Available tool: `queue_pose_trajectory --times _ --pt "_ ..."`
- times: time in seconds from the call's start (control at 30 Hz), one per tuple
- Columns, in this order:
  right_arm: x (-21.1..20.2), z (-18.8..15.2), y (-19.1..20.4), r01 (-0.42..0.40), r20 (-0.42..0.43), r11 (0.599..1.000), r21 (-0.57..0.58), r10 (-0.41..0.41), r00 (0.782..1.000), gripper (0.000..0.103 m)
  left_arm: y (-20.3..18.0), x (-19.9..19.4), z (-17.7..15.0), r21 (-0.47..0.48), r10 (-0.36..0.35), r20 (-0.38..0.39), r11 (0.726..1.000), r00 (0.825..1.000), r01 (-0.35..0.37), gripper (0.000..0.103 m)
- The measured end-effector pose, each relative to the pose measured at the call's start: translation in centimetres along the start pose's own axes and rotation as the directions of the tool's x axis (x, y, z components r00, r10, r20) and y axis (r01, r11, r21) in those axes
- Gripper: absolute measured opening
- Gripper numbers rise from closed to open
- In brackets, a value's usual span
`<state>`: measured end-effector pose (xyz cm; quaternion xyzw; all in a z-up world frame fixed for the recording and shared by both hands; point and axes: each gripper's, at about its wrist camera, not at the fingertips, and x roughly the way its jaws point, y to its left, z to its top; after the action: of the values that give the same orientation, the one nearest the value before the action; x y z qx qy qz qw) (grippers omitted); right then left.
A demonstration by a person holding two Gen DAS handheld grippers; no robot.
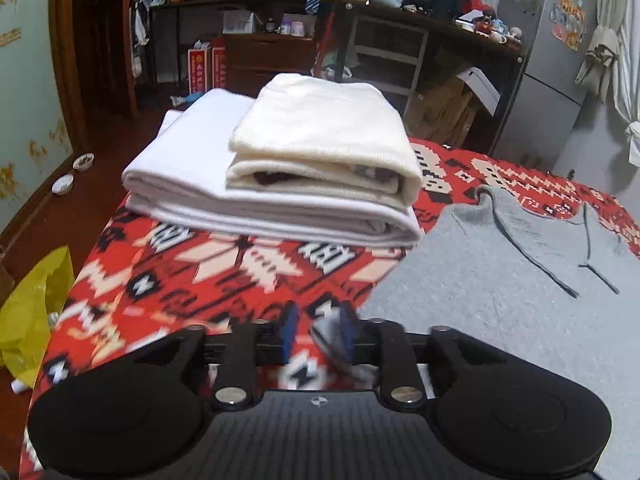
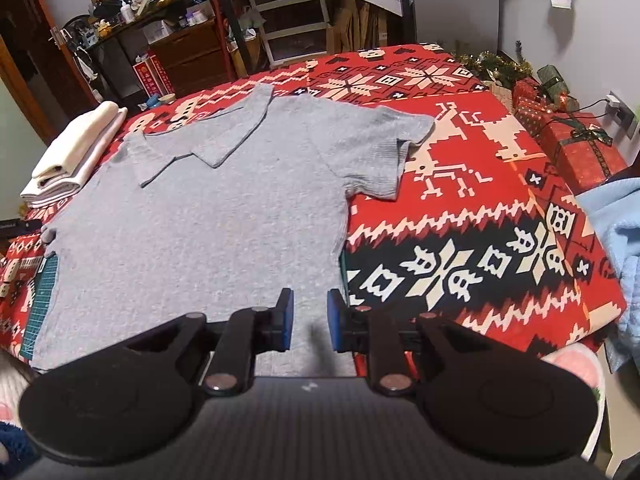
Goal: Fold clothes
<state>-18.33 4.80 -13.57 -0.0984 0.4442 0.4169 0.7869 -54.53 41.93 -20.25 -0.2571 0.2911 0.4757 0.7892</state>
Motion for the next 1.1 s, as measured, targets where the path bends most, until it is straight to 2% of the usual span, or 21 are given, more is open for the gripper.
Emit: queue_pose_trajectory --times 0.13,0.27,0.4,0.47,0.53,0.77,0.93,1.0,1.07,1.1 --pt "0.1 -0.1 0.1 -0.013 0.003 1.0 -0.003 0.013 1.0 0.02 -1.3 -2.1 -1.9 -0.038 -0.074 -0.04 0.997 0.996 0.073 0.025" --pt "0.3 -0.1 0.3 -0.028 -0.001 1.0 -0.007 0.028 1.0 0.02 -3.9 -2.1 -3.4 -0.032 -0.126 -0.078 0.992 0.989 0.124 0.028" --pt "0.1 -0.2 0.2 -0.035 0.007 0.999 -0.005 0.035 0.999 0.02 -5.4 -1.0 -3.8 -0.032 -0.124 -0.084 0.992 0.989 0.121 0.029" --pt "0.0 -0.4 0.1 -0.035 0.009 0.999 -0.004 0.035 0.999 0.02 -5.9 -1.0 -3.9 -0.01 -0.104 -0.08 0.995 0.991 0.103 0.01" --pt "-0.2 -0.7 -0.1 -0.036 0.012 0.999 0.002 0.036 0.999 0.02 -6.4 -1.2 -4.0 0.019 -0.061 -0.081 0.998 0.995 0.063 0.005" --pt "-0.2 -1.4 -1.0 -0.045 0.009 0.998 0.034 0.045 0.999 0.02 -7.7 -4.5 -5.2 -0.04 -0.07 -0.116 0.997 0.991 0.066 0.005" --pt "-0.1 -1.2 -0.8 -0.058 0.017 0.998 0.022 0.058 0.998 0.02 -7.9 -4.2 -6.6 -0.106 -0.076 -0.17 0.993 0.982 0.059 0.005" --pt "-0.3 -1.1 -0.8 -0.058 0.025 0.998 0.021 0.058 0.998 0.02 -7.6 -4.5 -6.6 -0.113 -0.069 -0.161 0.992 0.985 0.051 0.01" --pt "-0.6 -1.1 -0.9 -0.056 0.031 0.998 0.023 0.056 0.998 0.02 -7.0 -4.8 -6.3 -0.131 -0.064 -0.146 0.99 0.987 0.045 0.027" --pt "-0.7 -1.2 -1.0 -0.054 0.032 0.998 0.028 0.053 0.998 0.02 -6.5 -4.9 -5.9 -0.134 -0.054 -0.127 0.99 0.99 0.037 0.03"
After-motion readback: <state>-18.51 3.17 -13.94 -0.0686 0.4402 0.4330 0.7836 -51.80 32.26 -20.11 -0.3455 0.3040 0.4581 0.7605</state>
